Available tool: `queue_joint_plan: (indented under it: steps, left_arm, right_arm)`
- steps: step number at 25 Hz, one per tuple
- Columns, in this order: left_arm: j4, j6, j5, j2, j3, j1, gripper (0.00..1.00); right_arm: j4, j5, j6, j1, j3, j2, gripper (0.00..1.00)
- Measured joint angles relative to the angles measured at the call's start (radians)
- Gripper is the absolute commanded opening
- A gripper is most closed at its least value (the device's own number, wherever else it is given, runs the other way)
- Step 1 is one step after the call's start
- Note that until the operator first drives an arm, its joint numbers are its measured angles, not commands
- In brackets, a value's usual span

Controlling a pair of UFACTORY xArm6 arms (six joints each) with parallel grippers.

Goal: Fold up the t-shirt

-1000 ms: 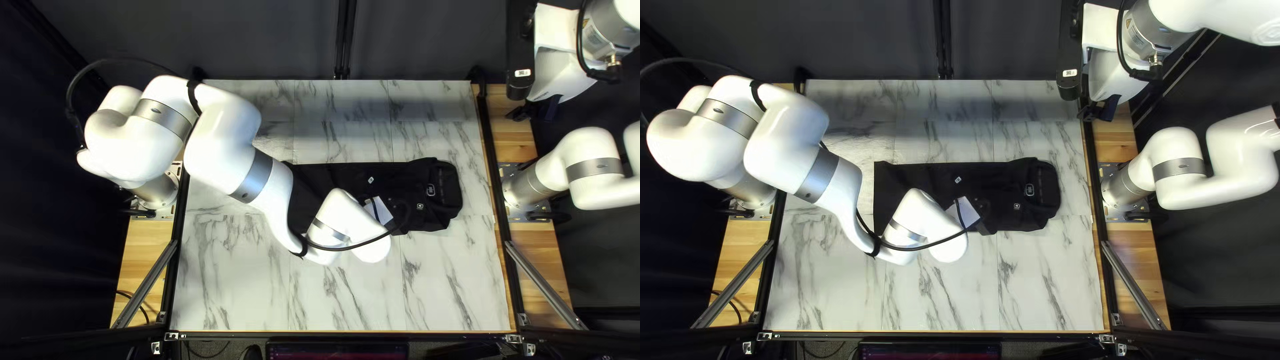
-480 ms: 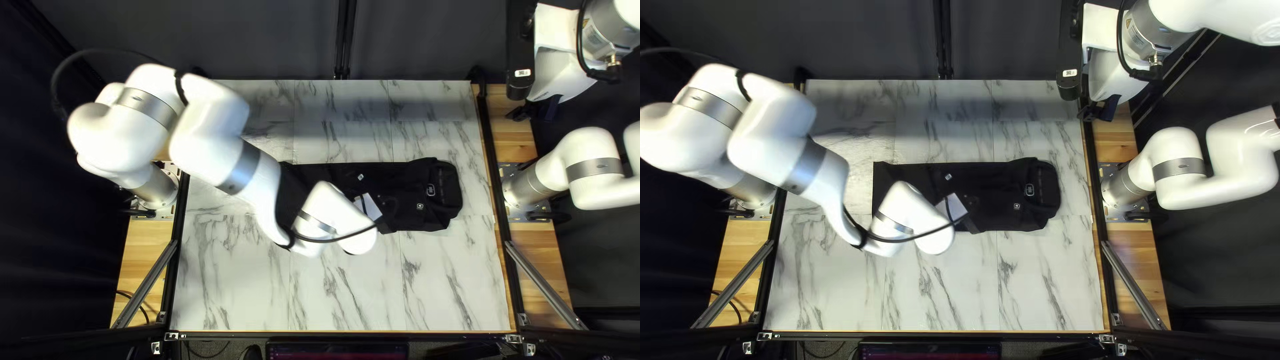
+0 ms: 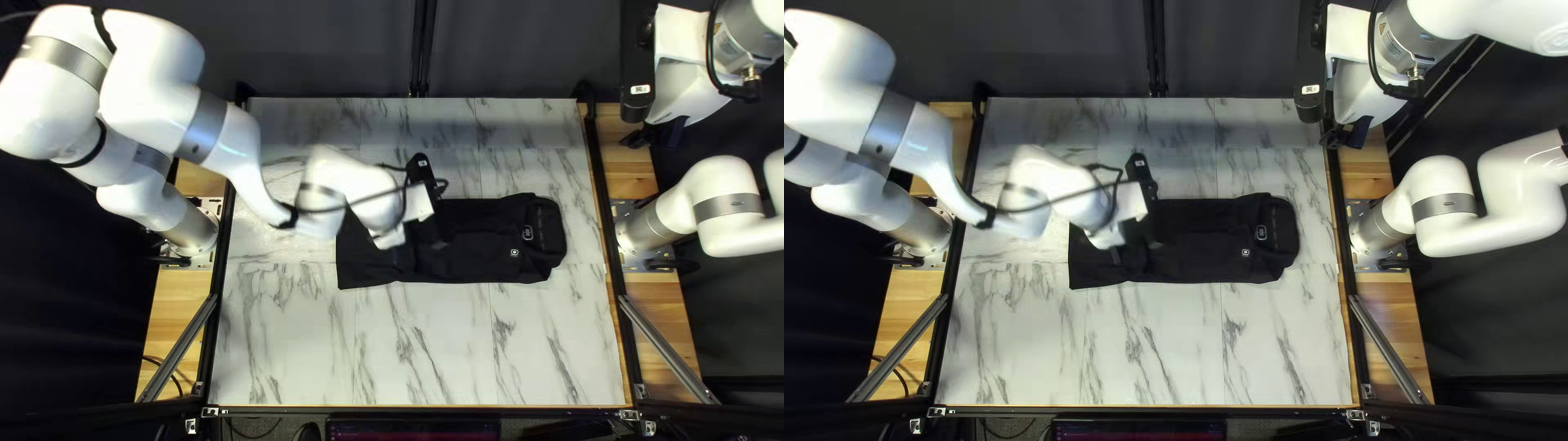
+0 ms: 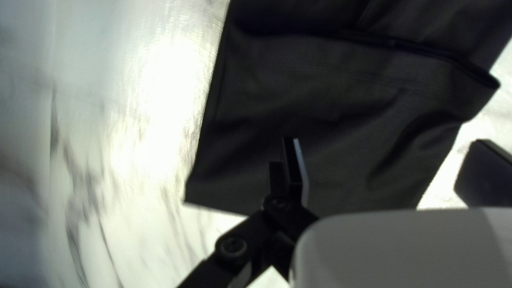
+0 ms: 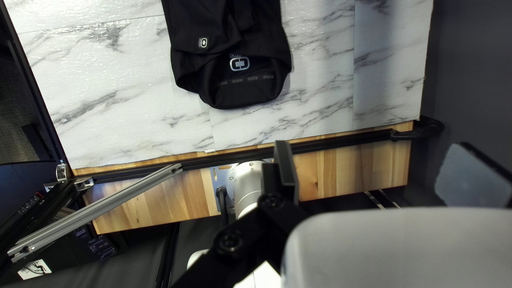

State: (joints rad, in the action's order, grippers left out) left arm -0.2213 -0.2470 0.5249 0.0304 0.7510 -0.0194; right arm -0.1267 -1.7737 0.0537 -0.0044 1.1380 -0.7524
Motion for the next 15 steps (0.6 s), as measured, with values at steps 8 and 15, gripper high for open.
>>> queue_joint_plan:
  steps: [8,15]
  left_arm:
    - [-0.434,-0.751,-0.053,0.136,0.027,-0.138,1.00]
    - [-0.388,-0.699,-0.024,0.223,0.119,-0.168,1.00]
  right_arm:
    - [0.000,0.000,0.000,0.000,0.000,0.000,1.00]
    - [0.000,0.000,0.000,0.000,0.000,0.000,1.00]
